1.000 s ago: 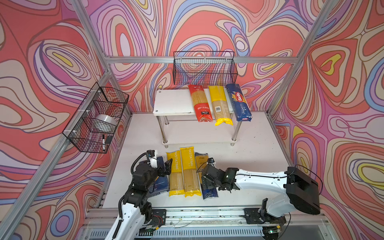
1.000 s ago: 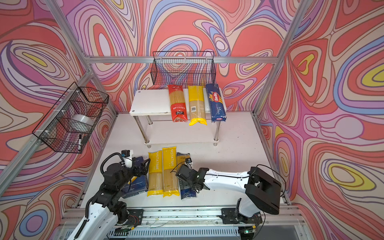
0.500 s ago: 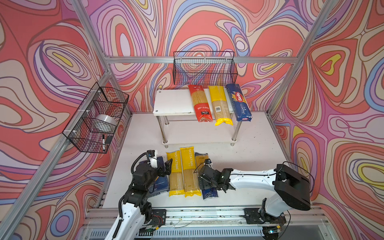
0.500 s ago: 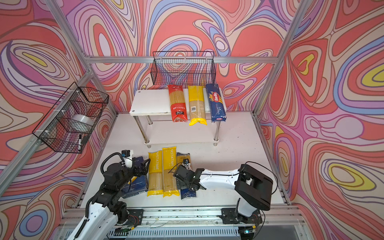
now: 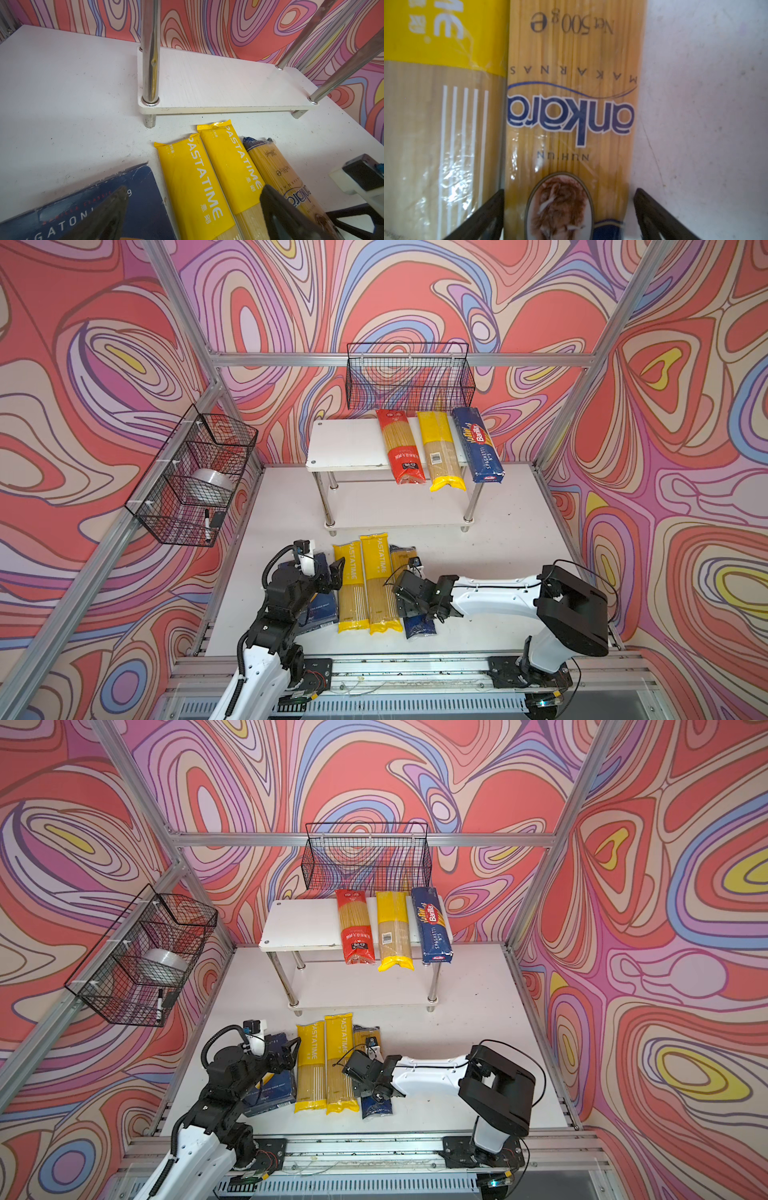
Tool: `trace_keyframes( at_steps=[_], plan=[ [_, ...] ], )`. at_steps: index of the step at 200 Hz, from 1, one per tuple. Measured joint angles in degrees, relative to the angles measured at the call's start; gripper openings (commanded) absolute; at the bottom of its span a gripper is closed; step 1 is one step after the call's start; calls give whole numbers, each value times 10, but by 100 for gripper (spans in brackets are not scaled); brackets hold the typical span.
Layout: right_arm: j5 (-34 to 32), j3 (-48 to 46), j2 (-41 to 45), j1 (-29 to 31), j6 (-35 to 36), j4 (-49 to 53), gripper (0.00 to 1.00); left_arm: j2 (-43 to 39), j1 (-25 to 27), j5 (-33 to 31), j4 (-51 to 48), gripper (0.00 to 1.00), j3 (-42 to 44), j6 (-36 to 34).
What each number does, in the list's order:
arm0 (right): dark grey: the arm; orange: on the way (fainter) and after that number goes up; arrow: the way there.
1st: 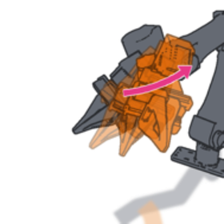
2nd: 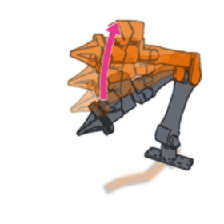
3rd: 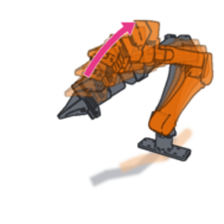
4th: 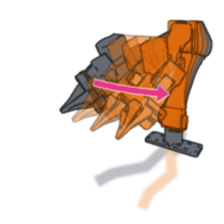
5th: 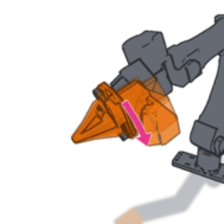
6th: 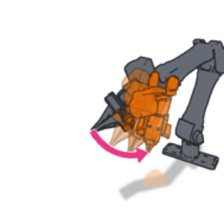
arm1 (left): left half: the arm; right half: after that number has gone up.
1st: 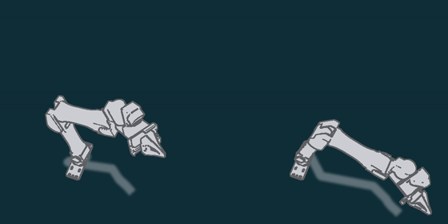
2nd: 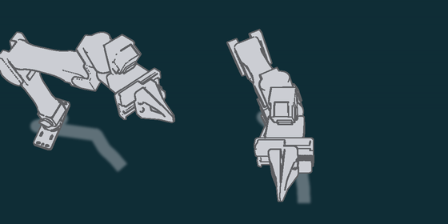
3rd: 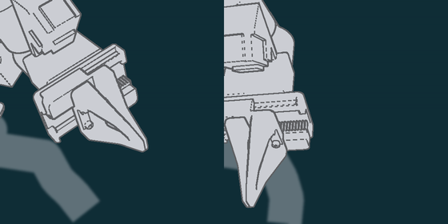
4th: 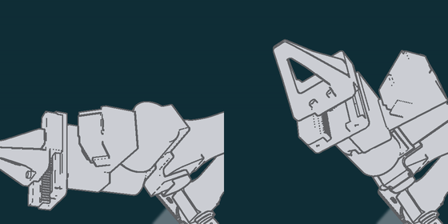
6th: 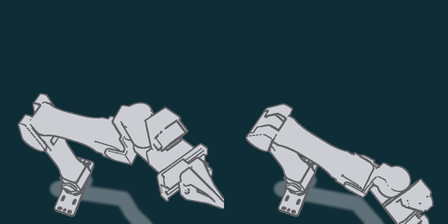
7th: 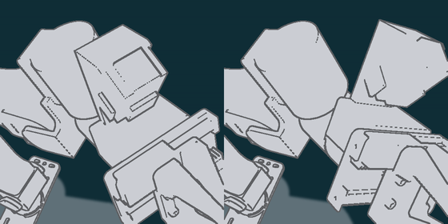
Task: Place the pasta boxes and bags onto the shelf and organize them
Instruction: 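Lower the right gripper around the ankara bag's blue end and close on it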
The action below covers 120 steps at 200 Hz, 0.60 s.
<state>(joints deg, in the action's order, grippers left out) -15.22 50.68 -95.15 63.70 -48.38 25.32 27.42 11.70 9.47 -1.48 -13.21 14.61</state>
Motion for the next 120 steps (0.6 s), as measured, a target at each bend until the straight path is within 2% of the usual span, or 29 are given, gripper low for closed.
trace_keyframes(
  at_steps=[53,120],
  plan=[
    [-14,0,-9,5,-3,-13,98,0,0,0,0,100,0,0],
    [-33,0,-17,10,-6,-26,88,0,0,0,0,100,0,0]
  ],
)
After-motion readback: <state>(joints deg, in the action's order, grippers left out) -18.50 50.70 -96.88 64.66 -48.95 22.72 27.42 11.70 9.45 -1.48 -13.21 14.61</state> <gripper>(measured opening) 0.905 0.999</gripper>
